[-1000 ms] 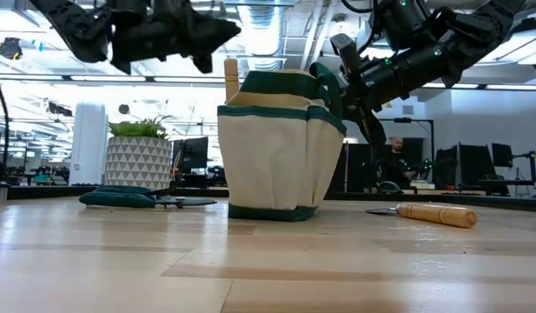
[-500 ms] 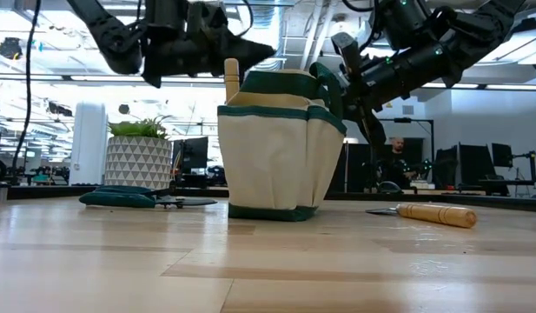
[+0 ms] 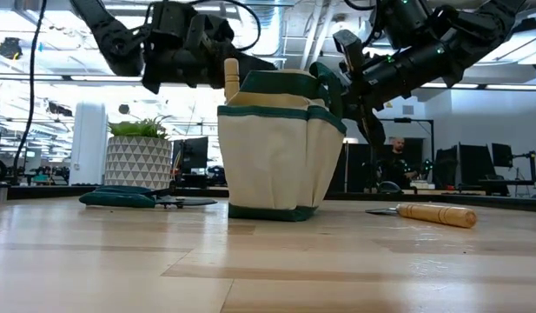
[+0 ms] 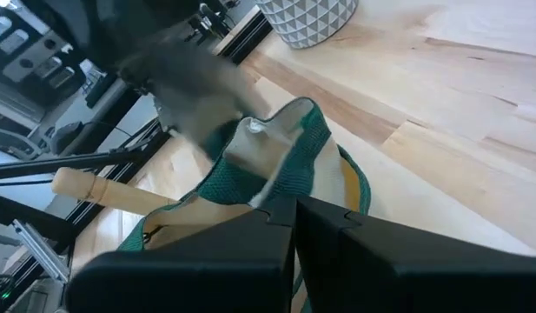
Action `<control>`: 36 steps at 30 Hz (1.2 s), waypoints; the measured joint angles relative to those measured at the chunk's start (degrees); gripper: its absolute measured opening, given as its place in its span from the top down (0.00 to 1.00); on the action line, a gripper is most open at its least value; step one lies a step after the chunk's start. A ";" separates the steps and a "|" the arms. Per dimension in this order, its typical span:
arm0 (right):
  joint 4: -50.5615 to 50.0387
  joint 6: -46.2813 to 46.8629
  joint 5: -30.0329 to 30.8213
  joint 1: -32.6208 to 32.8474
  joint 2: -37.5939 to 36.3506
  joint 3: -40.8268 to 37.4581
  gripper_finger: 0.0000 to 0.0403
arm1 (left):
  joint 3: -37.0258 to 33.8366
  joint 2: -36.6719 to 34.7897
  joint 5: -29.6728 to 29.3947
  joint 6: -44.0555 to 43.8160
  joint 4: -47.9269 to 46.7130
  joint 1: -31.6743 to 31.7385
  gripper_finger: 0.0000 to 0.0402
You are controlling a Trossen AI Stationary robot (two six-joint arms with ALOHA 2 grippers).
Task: Pick & Place Garden tools in Gardening bag
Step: Put the trowel into the gardening bag
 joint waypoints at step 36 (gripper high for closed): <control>-77.00 -69.98 -4.05 18.52 11.20 29.66 0.44 | 0.00 -38.67 -8.93 -11.22 -24.01 6.07 0.67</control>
